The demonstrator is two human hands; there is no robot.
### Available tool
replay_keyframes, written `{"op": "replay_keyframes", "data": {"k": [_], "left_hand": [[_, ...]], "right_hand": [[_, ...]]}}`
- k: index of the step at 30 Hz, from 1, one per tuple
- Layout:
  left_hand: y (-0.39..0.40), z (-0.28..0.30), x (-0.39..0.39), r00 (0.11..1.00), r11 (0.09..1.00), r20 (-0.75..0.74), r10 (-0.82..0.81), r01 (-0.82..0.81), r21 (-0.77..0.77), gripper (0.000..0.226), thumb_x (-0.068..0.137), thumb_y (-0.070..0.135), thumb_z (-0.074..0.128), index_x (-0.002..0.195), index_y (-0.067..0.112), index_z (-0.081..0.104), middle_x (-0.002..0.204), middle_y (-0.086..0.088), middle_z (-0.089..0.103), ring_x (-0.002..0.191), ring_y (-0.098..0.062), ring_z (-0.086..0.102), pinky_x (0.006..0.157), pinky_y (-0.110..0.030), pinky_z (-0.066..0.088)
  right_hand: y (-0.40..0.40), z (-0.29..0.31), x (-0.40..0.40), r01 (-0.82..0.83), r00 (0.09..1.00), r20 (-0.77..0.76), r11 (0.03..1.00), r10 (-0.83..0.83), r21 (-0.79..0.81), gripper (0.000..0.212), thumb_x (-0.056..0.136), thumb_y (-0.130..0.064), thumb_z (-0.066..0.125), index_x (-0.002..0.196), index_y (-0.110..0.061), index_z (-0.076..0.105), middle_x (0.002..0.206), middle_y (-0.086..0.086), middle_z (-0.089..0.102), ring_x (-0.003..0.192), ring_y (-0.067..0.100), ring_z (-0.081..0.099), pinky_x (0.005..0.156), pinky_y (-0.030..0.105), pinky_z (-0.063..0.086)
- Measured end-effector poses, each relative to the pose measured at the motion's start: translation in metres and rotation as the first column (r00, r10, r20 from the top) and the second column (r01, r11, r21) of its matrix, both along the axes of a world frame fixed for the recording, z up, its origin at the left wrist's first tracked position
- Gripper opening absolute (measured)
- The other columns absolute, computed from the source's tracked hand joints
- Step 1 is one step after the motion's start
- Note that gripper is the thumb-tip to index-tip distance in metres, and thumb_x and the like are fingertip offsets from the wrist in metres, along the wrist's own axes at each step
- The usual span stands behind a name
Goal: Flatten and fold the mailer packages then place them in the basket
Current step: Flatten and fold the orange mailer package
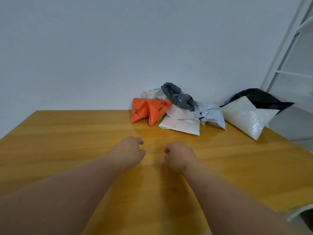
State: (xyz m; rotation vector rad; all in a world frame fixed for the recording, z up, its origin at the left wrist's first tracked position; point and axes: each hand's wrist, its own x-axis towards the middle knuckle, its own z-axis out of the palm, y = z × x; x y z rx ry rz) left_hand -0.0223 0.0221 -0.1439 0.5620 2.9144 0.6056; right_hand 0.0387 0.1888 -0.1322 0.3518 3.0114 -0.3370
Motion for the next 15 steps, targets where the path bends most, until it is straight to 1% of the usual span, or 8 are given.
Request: {"op": "replay_keyframes", "data": {"k": [3, 8, 11, 13, 15], "left_hand": [[0.012, -0.003, -0.033, 0.999, 1.000, -0.033, 0.005, -0.005, -0.002, 0.049, 0.097, 0.039, 0.052, 0.143, 0.023, 0.044, 0.144, -0.005, 0.043, 0.130, -0.025, 0.045, 0.106, -0.040, 0.040], [0.024, -0.015, -0.085, 0.996, 0.998, -0.078, 0.032, -0.036, -0.057, 0.058, 0.096, 0.044, 0.051, 0.149, 0.026, 0.035, 0.151, -0.006, 0.033, 0.137, -0.028, 0.034, 0.112, -0.043, 0.033], [0.022, -0.026, -0.113, 0.992, 0.991, -0.103, 0.069, -0.080, -0.106, 0.061, 0.096, 0.049, 0.047, 0.151, 0.033, 0.030, 0.156, -0.007, 0.027, 0.141, -0.030, 0.026, 0.117, -0.044, 0.025], [0.018, -0.032, -0.128, 0.990, 0.987, -0.085, 0.114, -0.123, -0.108, 0.058, 0.097, 0.051, 0.044, 0.151, 0.039, 0.027, 0.159, -0.007, 0.021, 0.145, -0.032, 0.019, 0.119, -0.044, 0.020], [0.013, -0.042, -0.143, 0.987, 0.983, -0.089, 0.137, -0.146, -0.108, 0.056, 0.097, 0.054, 0.041, 0.150, 0.043, 0.027, 0.160, -0.008, 0.018, 0.146, -0.032, 0.014, 0.119, -0.048, 0.018]], "right_hand": [[0.009, -0.004, -0.035, -0.004, 0.999, -0.048, 1.000, 0.005, 0.022, 0.039, 0.095, -0.022, 0.045, 0.133, -0.026, 0.053, 0.133, 0.002, 0.048, 0.123, 0.024, 0.047, 0.101, 0.040, 0.042], [0.014, -0.014, -0.093, -0.012, 0.987, -0.160, 0.998, 0.003, -0.057, 0.052, 0.094, -0.021, 0.049, 0.144, -0.031, 0.041, 0.141, 0.003, 0.037, 0.130, 0.025, 0.039, 0.105, 0.040, 0.040], [0.007, -0.022, -0.126, 0.000, 0.973, -0.228, 0.998, -0.016, -0.068, 0.053, 0.095, -0.031, 0.045, 0.146, -0.039, 0.034, 0.145, 0.008, 0.032, 0.133, 0.029, 0.032, 0.108, 0.044, 0.035], [0.000, -0.026, -0.147, 0.029, 0.982, -0.186, 0.997, -0.043, -0.077, 0.054, 0.097, -0.043, 0.043, 0.149, -0.046, 0.025, 0.152, 0.012, 0.025, 0.139, 0.033, 0.024, 0.113, 0.047, 0.027], [-0.006, -0.032, -0.166, 0.065, 0.992, -0.103, 0.995, -0.073, -0.072, 0.058, 0.097, -0.053, 0.040, 0.150, -0.050, 0.017, 0.160, 0.016, 0.010, 0.147, 0.036, 0.008, 0.119, 0.052, 0.013]]}}
